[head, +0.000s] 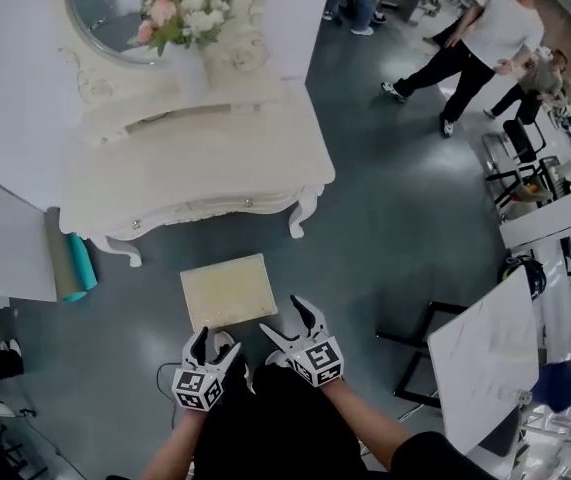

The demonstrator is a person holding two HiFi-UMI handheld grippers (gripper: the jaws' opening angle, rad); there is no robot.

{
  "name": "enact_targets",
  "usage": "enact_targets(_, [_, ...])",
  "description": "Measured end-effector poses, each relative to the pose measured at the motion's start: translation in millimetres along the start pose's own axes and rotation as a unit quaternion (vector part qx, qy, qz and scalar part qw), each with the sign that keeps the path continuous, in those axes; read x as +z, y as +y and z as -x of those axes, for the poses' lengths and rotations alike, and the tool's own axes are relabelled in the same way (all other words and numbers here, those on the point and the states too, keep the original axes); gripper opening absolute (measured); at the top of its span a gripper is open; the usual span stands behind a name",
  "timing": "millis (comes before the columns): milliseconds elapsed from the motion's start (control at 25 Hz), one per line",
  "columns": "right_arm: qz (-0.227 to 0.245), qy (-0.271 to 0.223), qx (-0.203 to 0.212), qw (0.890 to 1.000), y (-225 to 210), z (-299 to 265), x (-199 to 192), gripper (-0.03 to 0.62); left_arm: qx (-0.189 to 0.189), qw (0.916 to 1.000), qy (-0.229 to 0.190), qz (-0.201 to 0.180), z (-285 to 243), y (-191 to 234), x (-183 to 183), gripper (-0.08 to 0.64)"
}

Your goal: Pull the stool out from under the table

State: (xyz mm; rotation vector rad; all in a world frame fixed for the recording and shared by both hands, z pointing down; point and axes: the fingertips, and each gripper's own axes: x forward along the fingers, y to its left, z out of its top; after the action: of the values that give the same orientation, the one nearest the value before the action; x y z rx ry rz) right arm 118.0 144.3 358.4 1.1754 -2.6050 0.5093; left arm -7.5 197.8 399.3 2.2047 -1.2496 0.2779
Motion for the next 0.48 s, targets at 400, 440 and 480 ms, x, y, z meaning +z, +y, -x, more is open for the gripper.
enact_targets(400, [0.004, -0.084, 0.019, 0.996, 56, 24, 127, 0.402, 0.002, 0.9946, -0.098, -0.037, 56, -36, 133, 0.416])
enact_targets(440, [0.005, -0.091, 0.026, 0.995, 61, 24, 137, 0.402, 0.003, 0.9936, -0.106, -0.039, 58, -38, 142, 0.416])
enact_targets(480, [0.008, -0.097, 0.029, 0.995, 64, 24, 146, 0.402, 0.003, 0.9926, -0.116, -0.038, 60, -39, 151, 0.416])
